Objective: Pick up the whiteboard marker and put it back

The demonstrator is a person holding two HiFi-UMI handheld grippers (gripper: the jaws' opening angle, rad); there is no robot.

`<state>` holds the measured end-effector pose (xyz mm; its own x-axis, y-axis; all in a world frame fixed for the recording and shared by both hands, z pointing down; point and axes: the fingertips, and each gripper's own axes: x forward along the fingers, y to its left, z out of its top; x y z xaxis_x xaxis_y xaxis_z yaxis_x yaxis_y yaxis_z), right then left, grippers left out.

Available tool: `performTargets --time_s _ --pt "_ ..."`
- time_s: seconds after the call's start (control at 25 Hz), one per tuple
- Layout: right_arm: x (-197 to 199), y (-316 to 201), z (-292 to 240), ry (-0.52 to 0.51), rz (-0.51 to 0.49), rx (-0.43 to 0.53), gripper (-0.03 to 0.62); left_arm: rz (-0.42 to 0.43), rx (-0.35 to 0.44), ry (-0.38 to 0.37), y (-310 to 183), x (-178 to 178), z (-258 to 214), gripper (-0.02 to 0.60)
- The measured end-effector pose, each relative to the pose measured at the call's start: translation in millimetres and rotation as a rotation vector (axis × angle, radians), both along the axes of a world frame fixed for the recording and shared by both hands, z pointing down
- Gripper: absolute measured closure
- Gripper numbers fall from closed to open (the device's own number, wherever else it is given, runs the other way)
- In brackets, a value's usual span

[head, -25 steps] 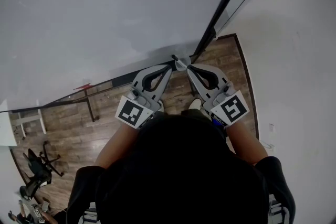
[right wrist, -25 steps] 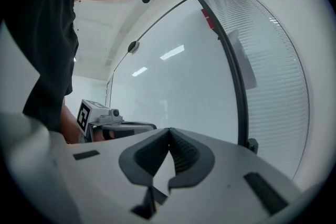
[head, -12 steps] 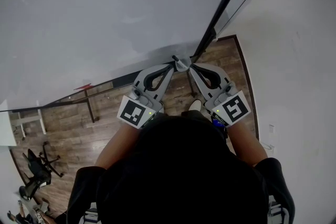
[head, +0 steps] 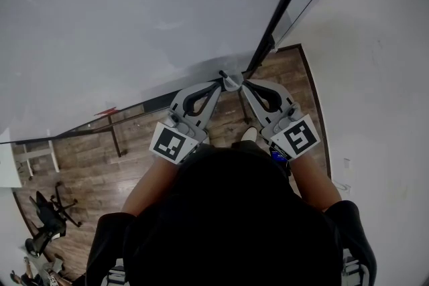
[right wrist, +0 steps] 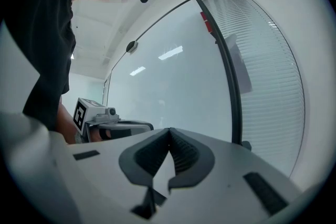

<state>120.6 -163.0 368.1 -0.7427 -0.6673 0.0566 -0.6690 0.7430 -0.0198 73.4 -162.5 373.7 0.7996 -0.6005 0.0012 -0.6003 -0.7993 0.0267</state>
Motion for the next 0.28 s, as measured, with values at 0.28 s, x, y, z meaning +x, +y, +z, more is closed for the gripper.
performTargets --time_s 0.28 --pt "-1.6 -0.3 8.8 0.042 -0.004 -0.029 0.594 0.0 -0.01 0.007 -0.7 -0.9 4.1 0.578"
